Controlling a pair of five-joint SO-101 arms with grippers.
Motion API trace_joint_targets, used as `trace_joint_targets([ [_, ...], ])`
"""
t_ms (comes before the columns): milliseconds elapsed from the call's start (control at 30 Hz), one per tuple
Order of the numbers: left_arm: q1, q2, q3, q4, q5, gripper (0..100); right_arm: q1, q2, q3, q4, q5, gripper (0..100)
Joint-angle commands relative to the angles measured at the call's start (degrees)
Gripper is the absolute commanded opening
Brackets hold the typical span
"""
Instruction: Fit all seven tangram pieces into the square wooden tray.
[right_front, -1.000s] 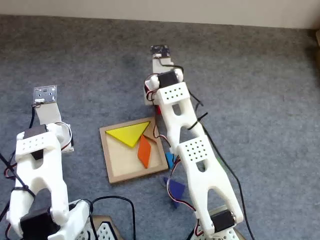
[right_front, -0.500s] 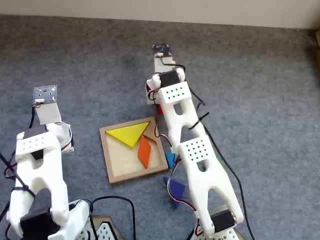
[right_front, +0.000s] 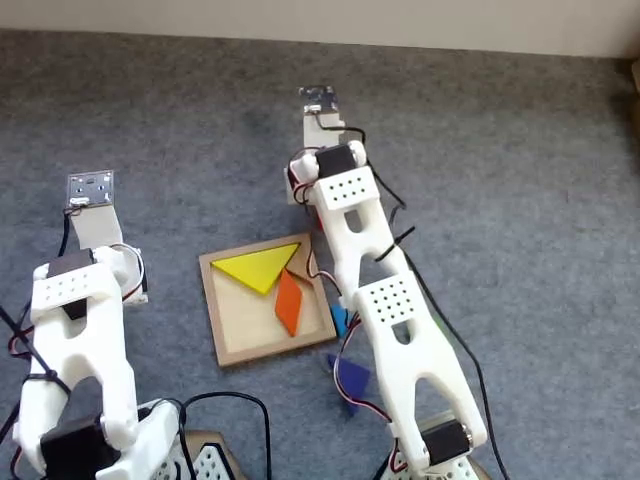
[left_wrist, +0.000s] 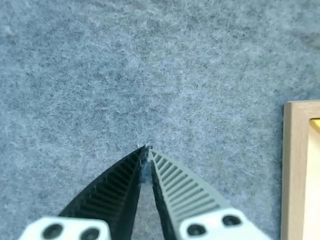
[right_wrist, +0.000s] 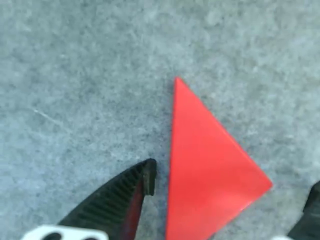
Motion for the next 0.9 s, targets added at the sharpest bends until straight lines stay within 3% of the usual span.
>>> trace_joint_targets([
  [0,-0.75,-0.13,-0.13,-0.44,-0.62,1,-2.15,1.45,-1.36,-1.45,0.62,44.7],
  [100,-0.75,-0.13,-0.13,-0.44,-0.62,1,-2.68,1.71,-1.54,1.27,0.7,43.0],
  [300,-0.75,-0.13,-0.13,-0.44,-0.62,1,-2.51,1.71,-1.54,2.86,0.7,27.6],
  [433,-0.75,-0.13,-0.13,-0.44,-0.62,1,-2.68,1.71,-1.54,5.05,6.68,21.4],
  [867,-0.75,-0.13,-0.13,-0.7,-0.62,1,-2.77,-7.08,-6.9,14.11,8.0,20.7],
])
